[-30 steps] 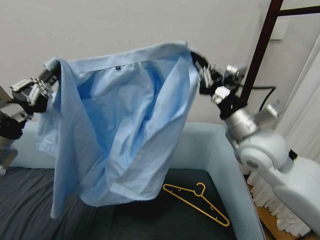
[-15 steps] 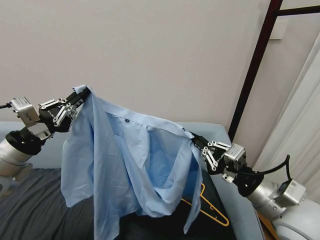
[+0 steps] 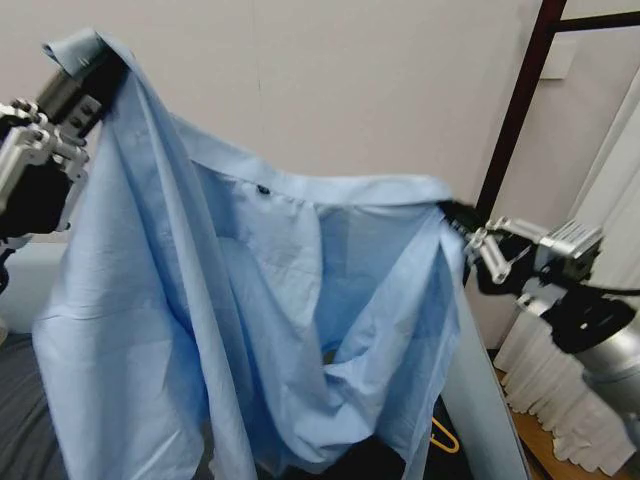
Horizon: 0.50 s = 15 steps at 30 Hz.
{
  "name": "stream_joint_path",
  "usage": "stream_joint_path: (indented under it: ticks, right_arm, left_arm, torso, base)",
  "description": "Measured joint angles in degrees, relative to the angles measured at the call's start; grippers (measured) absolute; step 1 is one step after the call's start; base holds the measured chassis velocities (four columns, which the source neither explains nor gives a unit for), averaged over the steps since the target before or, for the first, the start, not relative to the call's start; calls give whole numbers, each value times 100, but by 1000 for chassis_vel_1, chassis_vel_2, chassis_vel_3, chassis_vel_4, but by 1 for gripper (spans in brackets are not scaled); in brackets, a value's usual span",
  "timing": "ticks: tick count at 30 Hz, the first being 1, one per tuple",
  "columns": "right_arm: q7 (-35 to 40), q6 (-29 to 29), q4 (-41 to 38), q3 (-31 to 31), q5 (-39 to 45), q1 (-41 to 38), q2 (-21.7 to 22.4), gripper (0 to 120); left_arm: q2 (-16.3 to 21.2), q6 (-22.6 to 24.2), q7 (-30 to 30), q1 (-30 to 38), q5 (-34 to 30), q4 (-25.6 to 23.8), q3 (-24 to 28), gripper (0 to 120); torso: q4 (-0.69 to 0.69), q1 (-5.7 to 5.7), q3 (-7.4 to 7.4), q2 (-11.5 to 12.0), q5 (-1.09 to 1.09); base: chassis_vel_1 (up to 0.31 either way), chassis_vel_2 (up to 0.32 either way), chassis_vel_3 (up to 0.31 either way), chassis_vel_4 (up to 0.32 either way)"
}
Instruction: Pick up the clothes from the sofa and hang them on the clothes hanger.
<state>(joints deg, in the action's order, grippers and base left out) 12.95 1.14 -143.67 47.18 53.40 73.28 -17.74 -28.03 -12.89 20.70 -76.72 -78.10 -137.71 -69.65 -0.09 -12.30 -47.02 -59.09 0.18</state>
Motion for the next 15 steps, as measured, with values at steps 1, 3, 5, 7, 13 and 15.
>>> stream_joint_path:
  ticks: [1, 3, 5, 7, 13, 15]
  right_arm:
    - [56, 108, 2, -131, -40, 37, -28, 0]
    - [9, 311, 16, -698, -324, 184, -229, 0]
    - [-167, 388, 86, -1480, -705, 167, -444, 0]
    - [-216, 381, 298, -2000, -935, 91, -596, 0]
    - [-476, 148, 2277, -4353, -1748, -566, -1628, 0]
    - [-563, -155, 3153, -5184, -2145, -1042, -2101, 0]
  left_arm:
    - [-66, 26, 40, -80, 220, 52, 93, 0]
    - [-307, 119, 227, -277, 1039, 328, 522, 0]
    - [-545, 209, 430, -384, 1831, 660, 1095, 0]
    - [-698, 226, 543, -370, 2338, 991, 1606, 0]
    - [-1383, 149, 920, -12, 4077, 2428, 3672, 0]
    - [-1672, 60, 952, 185, 4568, 3040, 4217, 0]
  torso:
    - [0, 0, 0, 0, -1]
    - [2, -1, -1, 0, 1]
    - [1, -1, -2, 1, 0]
    - [2, -1, -1, 0, -2]
    - [-2, -2, -3, 2, 0]
    - [0, -2, -3, 2, -2]
  base:
    - [0, 0, 0, 0]
    - [0, 0, 0, 0]
    - [0, 0, 0, 0]
    - [0, 0, 0, 0]
    - [0, 0, 0, 0]
    - [0, 0, 0, 0]
